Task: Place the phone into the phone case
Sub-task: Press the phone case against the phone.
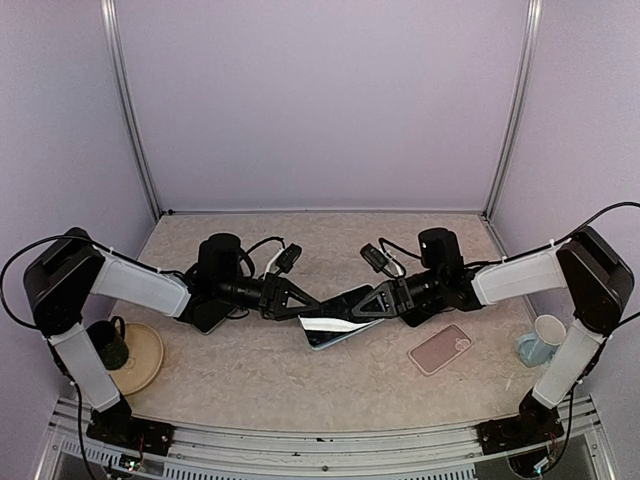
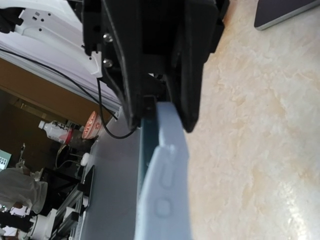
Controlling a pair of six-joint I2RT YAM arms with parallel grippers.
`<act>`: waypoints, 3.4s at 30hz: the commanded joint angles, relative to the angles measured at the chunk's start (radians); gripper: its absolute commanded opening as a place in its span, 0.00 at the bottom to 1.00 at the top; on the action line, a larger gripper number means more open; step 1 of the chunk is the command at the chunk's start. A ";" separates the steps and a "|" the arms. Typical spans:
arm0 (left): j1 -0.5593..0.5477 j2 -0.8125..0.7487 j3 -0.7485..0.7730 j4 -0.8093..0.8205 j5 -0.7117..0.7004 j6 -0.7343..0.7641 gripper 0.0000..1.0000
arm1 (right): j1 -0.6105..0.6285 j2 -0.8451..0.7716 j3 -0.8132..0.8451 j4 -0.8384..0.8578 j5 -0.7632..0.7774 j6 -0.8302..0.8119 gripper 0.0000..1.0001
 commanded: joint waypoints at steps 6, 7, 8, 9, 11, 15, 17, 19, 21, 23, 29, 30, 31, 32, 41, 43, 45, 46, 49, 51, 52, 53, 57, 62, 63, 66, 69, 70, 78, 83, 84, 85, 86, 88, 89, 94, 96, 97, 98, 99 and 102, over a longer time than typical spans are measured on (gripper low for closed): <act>-0.006 0.018 0.004 0.026 0.031 0.000 0.08 | -0.005 0.001 0.075 -0.124 0.074 -0.091 0.07; -0.005 0.020 0.007 0.016 0.027 0.004 0.05 | -0.006 0.001 0.075 -0.123 0.074 -0.091 0.08; -0.004 0.020 0.009 0.015 0.026 0.004 0.02 | -0.006 0.000 0.076 -0.125 0.074 -0.090 0.10; -0.005 0.023 0.011 0.017 0.028 -0.001 0.03 | -0.006 0.000 0.077 -0.127 0.074 -0.093 0.11; -0.007 0.028 0.014 0.024 0.036 -0.012 0.15 | -0.006 -0.001 0.078 -0.134 0.071 -0.099 0.12; -0.009 0.031 0.012 0.012 0.042 -0.013 0.32 | -0.007 -0.001 0.078 -0.135 0.061 -0.102 0.12; -0.009 0.031 0.008 0.012 0.047 -0.018 0.34 | -0.006 -0.002 0.079 -0.134 0.052 -0.102 0.12; -0.009 0.033 -0.005 0.036 0.061 -0.042 0.36 | -0.006 -0.005 0.087 -0.143 0.046 -0.116 0.12; -0.009 0.036 -0.024 0.089 0.073 -0.073 0.39 | -0.006 -0.008 0.093 -0.152 0.045 -0.139 0.12; -0.009 0.044 -0.039 0.139 0.085 -0.116 0.39 | -0.006 -0.008 0.094 -0.149 0.036 -0.149 0.12; -0.015 0.084 -0.078 0.355 0.119 -0.259 0.26 | -0.006 -0.002 0.093 -0.151 0.045 -0.183 0.11; -0.017 0.090 -0.079 0.368 0.119 -0.270 0.23 | -0.006 -0.002 0.093 -0.153 0.055 -0.188 0.11; -0.019 0.094 -0.079 0.378 0.121 -0.278 0.20 | -0.007 -0.001 0.093 -0.154 0.064 -0.192 0.11; -0.022 0.097 -0.078 0.388 0.121 -0.286 0.18 | -0.006 -0.001 0.092 -0.151 0.070 -0.192 0.11; -0.032 0.113 -0.071 0.399 0.118 -0.301 0.00 | -0.008 0.011 0.093 -0.134 0.100 -0.164 0.14; -0.025 0.108 -0.074 0.379 0.111 -0.292 0.00 | -0.011 0.020 0.103 -0.146 0.102 -0.139 0.18; -0.013 0.097 -0.077 0.330 0.094 -0.260 0.00 | -0.017 0.027 0.105 -0.139 0.087 -0.103 0.22; -0.004 0.088 -0.078 0.288 0.082 -0.233 0.00 | -0.020 0.029 0.103 -0.133 0.083 -0.084 0.26; 0.016 0.040 -0.064 0.108 0.029 -0.111 0.00 | -0.026 0.034 0.095 -0.116 0.073 -0.040 0.37; 0.018 0.008 -0.044 -0.006 -0.011 -0.026 0.00 | -0.026 0.038 0.086 -0.096 0.064 -0.013 0.39; 0.017 -0.006 -0.035 -0.044 -0.026 0.005 0.00 | -0.026 0.040 0.076 -0.068 0.055 0.009 0.40; 0.017 -0.014 -0.030 -0.065 -0.037 0.025 0.00 | -0.026 0.043 0.065 -0.037 0.045 0.034 0.40; 0.023 -0.037 -0.032 -0.065 -0.051 0.032 0.00 | -0.026 0.054 0.031 0.048 0.022 0.080 0.40; 0.024 -0.055 -0.036 -0.061 -0.071 0.037 0.00 | -0.026 0.068 -0.018 0.208 -0.020 0.167 0.37; 0.025 -0.056 -0.038 -0.056 -0.073 0.036 0.00 | -0.024 0.073 -0.025 0.239 -0.028 0.193 0.36; 0.026 -0.062 -0.033 -0.052 -0.078 0.030 0.00 | -0.012 0.089 -0.011 0.227 -0.030 0.182 0.34; 0.026 -0.063 -0.028 -0.043 -0.074 0.023 0.00 | 0.006 0.106 0.002 0.229 -0.033 0.182 0.30; 0.026 -0.060 -0.026 -0.042 -0.073 0.022 0.00 | 0.011 0.112 0.005 0.238 -0.033 0.186 0.26; 0.028 -0.065 -0.034 -0.031 -0.070 0.012 0.03 | 0.023 0.141 0.000 0.345 -0.059 0.264 0.00; 0.036 -0.085 -0.039 -0.025 -0.073 -0.005 0.47 | 0.011 0.129 -0.008 0.382 -0.059 0.288 0.00; 0.037 -0.089 -0.043 -0.023 -0.074 -0.006 0.53 | 0.005 0.125 -0.015 0.405 -0.061 0.305 0.00; 0.038 -0.099 -0.047 -0.019 -0.076 -0.010 0.57 | -0.003 0.120 -0.024 0.436 -0.061 0.328 0.00; 0.039 -0.108 -0.053 -0.018 -0.079 -0.011 0.62 | -0.012 0.116 -0.034 0.480 -0.061 0.357 0.00; 0.041 -0.124 -0.065 -0.016 -0.085 -0.012 0.67 | -0.029 0.110 -0.054 0.591 -0.062 0.424 0.00; 0.041 -0.130 -0.070 -0.015 -0.089 -0.011 0.68 | -0.034 0.109 -0.059 0.633 -0.064 0.456 0.00; 0.039 -0.134 -0.113 0.035 -0.093 -0.035 0.71 | -0.041 0.101 -0.059 0.719 -0.057 0.533 0.00; 0.038 -0.132 -0.136 0.079 -0.090 -0.055 0.72 | -0.046 0.093 -0.052 0.707 -0.049 0.530 0.00; 0.035 -0.131 -0.148 0.103 -0.088 -0.065 0.72 | -0.047 0.090 -0.049 0.698 -0.043 0.526 0.00; 0.030 -0.128 -0.157 0.126 -0.082 -0.077 0.72 | -0.050 0.088 -0.043 0.683 -0.039 0.518 0.00; 0.025 -0.125 -0.163 0.144 -0.080 -0.084 0.73 | -0.051 0.086 -0.038 0.667 -0.033 0.509 0.00; 0.005 -0.118 -0.174 0.197 -0.070 -0.102 0.73 | -0.054 0.085 -0.029 0.644 -0.022 0.496 0.00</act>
